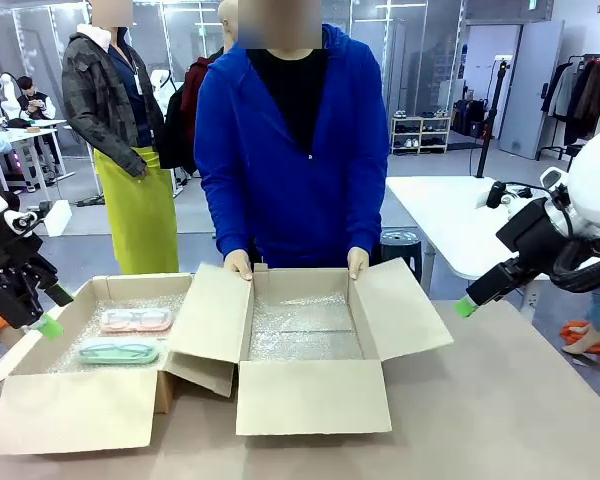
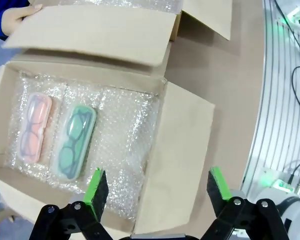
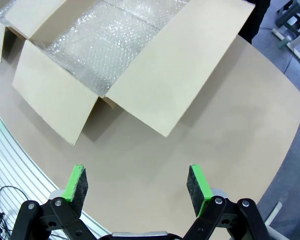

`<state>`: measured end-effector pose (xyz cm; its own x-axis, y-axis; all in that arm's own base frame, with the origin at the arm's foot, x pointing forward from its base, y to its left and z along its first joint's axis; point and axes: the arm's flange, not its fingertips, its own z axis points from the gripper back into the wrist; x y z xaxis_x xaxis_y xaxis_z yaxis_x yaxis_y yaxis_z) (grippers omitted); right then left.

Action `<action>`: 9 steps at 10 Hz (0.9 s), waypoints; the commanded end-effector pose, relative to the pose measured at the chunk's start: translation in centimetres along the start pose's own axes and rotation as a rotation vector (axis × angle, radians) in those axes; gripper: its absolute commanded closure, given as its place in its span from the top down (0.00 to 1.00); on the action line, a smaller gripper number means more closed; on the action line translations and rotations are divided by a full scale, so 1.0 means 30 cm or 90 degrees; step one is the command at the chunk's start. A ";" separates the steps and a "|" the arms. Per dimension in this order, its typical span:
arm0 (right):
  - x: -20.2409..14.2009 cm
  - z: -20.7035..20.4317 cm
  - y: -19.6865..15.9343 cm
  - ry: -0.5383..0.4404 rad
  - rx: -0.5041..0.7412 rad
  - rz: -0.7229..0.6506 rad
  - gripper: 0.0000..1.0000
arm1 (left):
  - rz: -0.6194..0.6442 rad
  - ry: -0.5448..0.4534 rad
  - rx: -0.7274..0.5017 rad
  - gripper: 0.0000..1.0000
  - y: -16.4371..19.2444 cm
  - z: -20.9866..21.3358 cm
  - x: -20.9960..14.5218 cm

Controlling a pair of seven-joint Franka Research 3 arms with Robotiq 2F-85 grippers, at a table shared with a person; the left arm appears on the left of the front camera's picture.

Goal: Pack the glasses set securely to prepare it for shipping.
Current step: Position the Package Box on the left side of the table.

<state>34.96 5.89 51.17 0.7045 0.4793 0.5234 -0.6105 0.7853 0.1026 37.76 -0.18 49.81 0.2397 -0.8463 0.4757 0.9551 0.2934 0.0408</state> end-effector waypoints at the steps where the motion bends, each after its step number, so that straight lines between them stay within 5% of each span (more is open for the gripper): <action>1: -0.001 -0.003 0.001 0.000 -0.006 0.002 1.00 | -0.001 0.009 0.007 1.00 -0.006 0.001 -0.003; 9: -0.001 -0.003 0.001 0.000 -0.006 0.002 1.00 | -0.001 0.009 0.007 1.00 -0.006 0.001 -0.003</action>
<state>34.96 5.89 51.17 0.7045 0.4793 0.5234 -0.6105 0.7853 0.1026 37.76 -0.17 49.80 0.2388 -0.8468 0.4754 0.9555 0.2923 0.0407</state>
